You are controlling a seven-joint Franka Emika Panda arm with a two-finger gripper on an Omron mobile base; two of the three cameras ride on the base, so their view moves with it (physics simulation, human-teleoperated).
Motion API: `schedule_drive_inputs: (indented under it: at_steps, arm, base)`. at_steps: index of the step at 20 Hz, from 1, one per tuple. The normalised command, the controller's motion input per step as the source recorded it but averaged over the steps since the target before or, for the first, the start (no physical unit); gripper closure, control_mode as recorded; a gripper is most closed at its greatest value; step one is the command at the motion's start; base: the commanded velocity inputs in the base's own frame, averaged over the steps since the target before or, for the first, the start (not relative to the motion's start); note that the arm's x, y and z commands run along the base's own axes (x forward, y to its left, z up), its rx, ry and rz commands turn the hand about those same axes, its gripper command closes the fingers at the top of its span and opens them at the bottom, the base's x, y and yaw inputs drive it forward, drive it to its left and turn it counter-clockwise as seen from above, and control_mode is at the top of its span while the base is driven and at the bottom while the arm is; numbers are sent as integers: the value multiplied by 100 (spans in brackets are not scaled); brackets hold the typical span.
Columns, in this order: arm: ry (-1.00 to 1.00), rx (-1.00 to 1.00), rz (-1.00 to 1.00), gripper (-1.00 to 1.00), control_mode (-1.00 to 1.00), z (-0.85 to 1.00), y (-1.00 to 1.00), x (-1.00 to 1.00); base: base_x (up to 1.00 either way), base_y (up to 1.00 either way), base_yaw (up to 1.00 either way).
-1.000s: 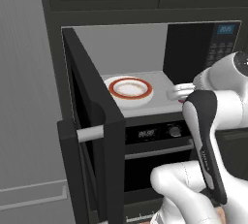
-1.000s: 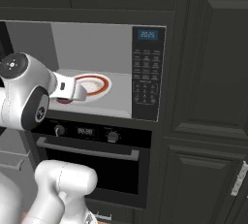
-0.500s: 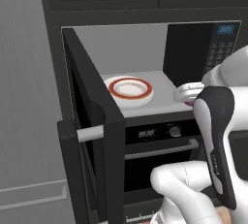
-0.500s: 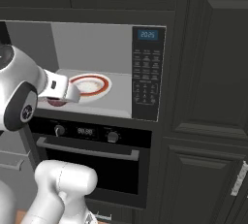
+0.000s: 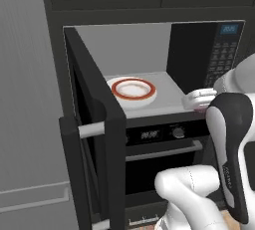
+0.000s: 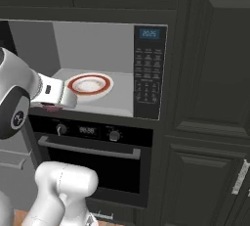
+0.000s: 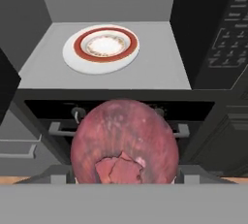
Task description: Pick the onion from the microwave and place it on plate located on the counter.
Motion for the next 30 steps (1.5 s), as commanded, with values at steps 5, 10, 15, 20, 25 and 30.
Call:
schedule_drive_inputs:
  at_steps: [5, 10, 15, 20, 25, 30]
  arm:
    - [0, 0, 0, 100, 100, 0, 0, 0]
    - [0, 0, 0, 100, 100, 0, 0, 0]
    - [0, 0, 0, 100, 100, 0, 0, 0]
    - [0, 0, 0, 100, 100, 0, 0, 0]
    - [0, 0, 0, 100, 100, 0, 0, 0]
    - [0, 0, 0, 100, 100, 0, 0, 0]
  base:
    - [-59, -65, 24]
    - [-68, -59, 23]
    - [-70, -52, 36]
    - [-35, -39, 76]
    - [-30, -29, 96]
    - [-57, -33, 96]
